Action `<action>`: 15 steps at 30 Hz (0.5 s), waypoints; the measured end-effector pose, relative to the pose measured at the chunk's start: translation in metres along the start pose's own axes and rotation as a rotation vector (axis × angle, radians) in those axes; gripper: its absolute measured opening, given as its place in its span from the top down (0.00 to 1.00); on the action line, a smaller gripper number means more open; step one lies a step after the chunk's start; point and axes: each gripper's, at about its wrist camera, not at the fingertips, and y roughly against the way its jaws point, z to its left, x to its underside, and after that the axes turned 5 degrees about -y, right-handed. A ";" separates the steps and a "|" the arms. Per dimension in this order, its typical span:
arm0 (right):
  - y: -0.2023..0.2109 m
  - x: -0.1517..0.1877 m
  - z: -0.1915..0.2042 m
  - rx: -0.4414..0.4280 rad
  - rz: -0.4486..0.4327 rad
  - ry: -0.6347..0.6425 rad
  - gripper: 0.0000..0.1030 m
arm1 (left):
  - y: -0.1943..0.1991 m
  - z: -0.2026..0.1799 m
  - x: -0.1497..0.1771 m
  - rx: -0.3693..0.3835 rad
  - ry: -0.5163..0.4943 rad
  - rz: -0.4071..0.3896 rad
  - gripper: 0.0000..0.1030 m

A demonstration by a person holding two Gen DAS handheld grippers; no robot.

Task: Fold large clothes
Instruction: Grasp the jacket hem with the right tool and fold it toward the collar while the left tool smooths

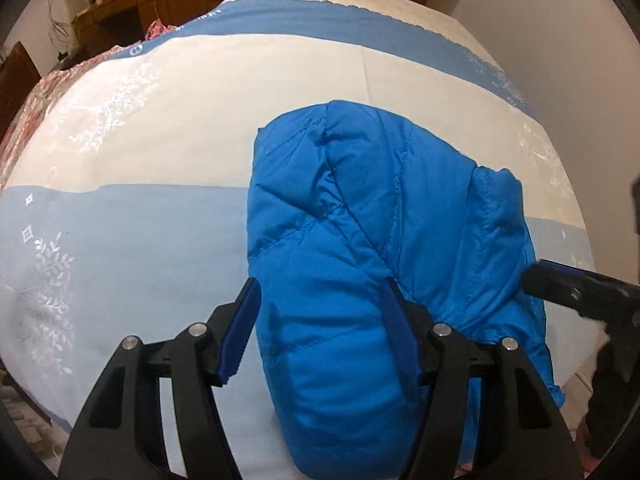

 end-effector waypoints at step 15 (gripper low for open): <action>-0.026 -0.008 0.031 -0.062 0.019 0.080 0.84 | -0.007 0.031 -0.011 0.039 0.041 -0.004 0.41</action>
